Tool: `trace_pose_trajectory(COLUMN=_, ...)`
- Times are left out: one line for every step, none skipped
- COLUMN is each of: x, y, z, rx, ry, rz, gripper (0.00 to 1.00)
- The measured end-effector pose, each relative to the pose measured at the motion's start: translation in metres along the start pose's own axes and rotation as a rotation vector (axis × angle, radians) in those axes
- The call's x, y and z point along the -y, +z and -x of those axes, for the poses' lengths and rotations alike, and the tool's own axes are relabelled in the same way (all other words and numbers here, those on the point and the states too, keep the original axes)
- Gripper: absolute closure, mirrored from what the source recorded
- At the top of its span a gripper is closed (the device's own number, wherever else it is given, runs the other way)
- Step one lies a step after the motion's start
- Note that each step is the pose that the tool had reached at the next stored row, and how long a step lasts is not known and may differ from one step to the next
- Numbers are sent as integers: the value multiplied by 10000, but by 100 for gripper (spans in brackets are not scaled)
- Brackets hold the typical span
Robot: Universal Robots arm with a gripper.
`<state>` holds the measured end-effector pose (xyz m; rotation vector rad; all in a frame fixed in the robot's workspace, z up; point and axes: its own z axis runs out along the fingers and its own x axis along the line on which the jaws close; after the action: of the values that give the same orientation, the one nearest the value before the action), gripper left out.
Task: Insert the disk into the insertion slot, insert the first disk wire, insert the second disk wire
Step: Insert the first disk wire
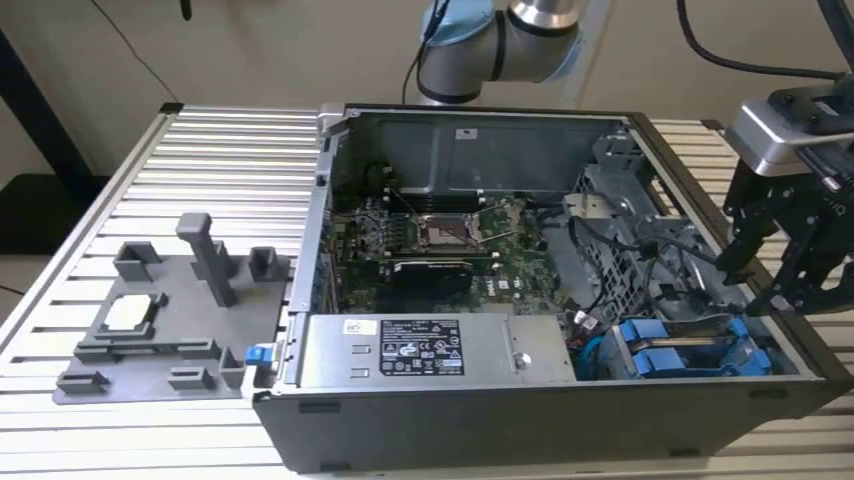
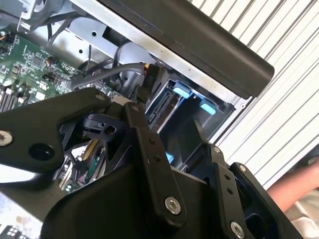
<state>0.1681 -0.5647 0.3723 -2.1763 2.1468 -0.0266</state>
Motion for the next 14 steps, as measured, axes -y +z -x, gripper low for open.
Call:
trace_pose_trajectory(x=18, y=1, z=8, rx=-22, ry=0, rz=28, gripper=47)
trace_pose_trajectory(x=36, y=4, z=16, rx=-39, ry=0, rz=52, gripper=47)
trace_pose_trajectory(x=53, y=6, z=26, rx=-57, ry=0, rz=74, gripper=47)
trace_pose_trajectory(x=70, y=8, z=35, rx=-76, ry=-1, rz=94, gripper=47)
trace_pose_trajectory(x=87, y=10, z=46, rx=-96, ry=-1, rz=113, gripper=47)
trace_pose_trajectory(x=104, y=12, z=58, rx=-113, ry=-2, rz=128, gripper=47)
trace_pose_trajectory(x=120, y=14, z=72, rx=-128, ry=-2, rz=140, gripper=47)
trace_pose_trajectory(x=136, y=17, z=89, rx=-148, ry=-3, rz=150, gripper=47)
trace_pose_trajectory(x=150, y=19, z=108, rx=-169, ry=-5, rz=159, gripper=47)
trace_pose_trajectory(x=162, y=22, z=130, rx=-195, ry=-6, rz=167, gripper=47)
trace_pose_trajectory(x=172, y=26, z=152, rx=-232, ry=-7, rz=181, gripper=47)
trace_pose_trajectory(x=181, y=29, z=174, rx=-288, ry=-10, rz=199, gripper=47)
trace_pose_trajectory(x=189, y=35, z=196, rx=-354, ry=-13, rz=230, gripper=47)
trace_pose_trajectory(x=196, y=39, z=212, rx=-421, ry=-16, rz=278, gripper=47)
